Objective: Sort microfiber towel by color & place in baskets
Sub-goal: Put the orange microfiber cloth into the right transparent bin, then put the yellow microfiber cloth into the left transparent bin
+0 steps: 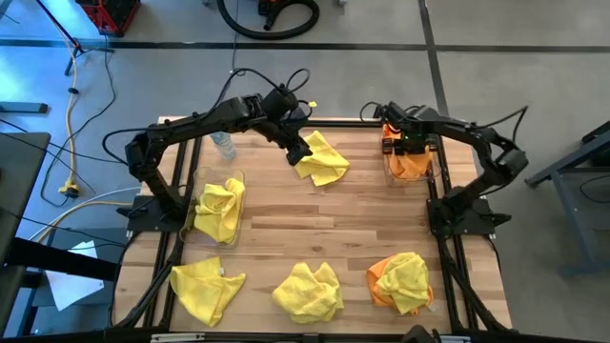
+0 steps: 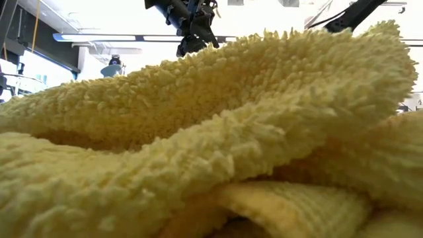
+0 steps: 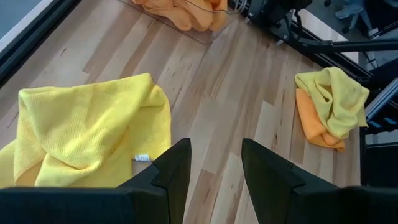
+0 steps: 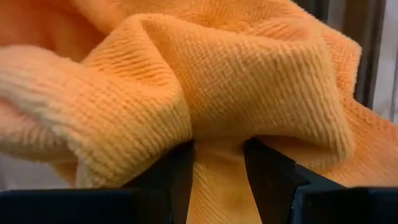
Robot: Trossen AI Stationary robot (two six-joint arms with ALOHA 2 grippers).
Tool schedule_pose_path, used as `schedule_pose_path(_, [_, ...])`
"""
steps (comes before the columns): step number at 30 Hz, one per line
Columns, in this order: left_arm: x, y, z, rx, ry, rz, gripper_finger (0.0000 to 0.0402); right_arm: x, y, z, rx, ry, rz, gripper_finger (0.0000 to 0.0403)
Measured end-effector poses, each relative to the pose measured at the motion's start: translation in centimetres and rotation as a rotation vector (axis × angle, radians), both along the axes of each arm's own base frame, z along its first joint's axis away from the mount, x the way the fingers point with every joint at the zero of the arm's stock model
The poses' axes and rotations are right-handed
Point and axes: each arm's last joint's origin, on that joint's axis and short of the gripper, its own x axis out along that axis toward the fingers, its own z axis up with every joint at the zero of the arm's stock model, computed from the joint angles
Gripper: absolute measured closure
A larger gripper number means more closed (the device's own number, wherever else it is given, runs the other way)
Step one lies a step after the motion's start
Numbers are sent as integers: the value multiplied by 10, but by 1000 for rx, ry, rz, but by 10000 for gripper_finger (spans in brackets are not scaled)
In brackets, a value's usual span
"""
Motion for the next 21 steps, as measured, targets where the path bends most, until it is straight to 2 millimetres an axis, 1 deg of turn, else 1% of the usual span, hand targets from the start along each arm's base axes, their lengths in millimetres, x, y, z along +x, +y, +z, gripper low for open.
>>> schedule_pose_path(3, [-4, -2, 3, 5, 15, 6, 273, 3, 5, 7, -51, -1, 4, 265])
schedule_pose_path(6, [-10, -7, 8, 38, 40, 28, 273, 2, 15, 24, -132, -29, 15, 265])
schedule_pose_path(9, [-16, -14, 15, 86, 47, 22, 273, -2, 28, 45, -233, -71, 30, 265])
schedule_pose_path(13, [-21, -27, 23, 124, 46, -24, 273, -10, 48, 70, -324, -153, 53, 265])
schedule_pose_path(16, [-22, -38, 24, 147, 66, -64, 273, -15, 66, 83, -349, -202, 96, 265])
schedule_pose_path(19, [-22, -51, 20, 183, 124, -79, 273, -18, 88, 91, -351, -247, 105, 265])
schedule_pose_path(21, [-20, -60, 12, 192, 140, -98, 273, -20, 102, 95, -341, -275, 105, 265])
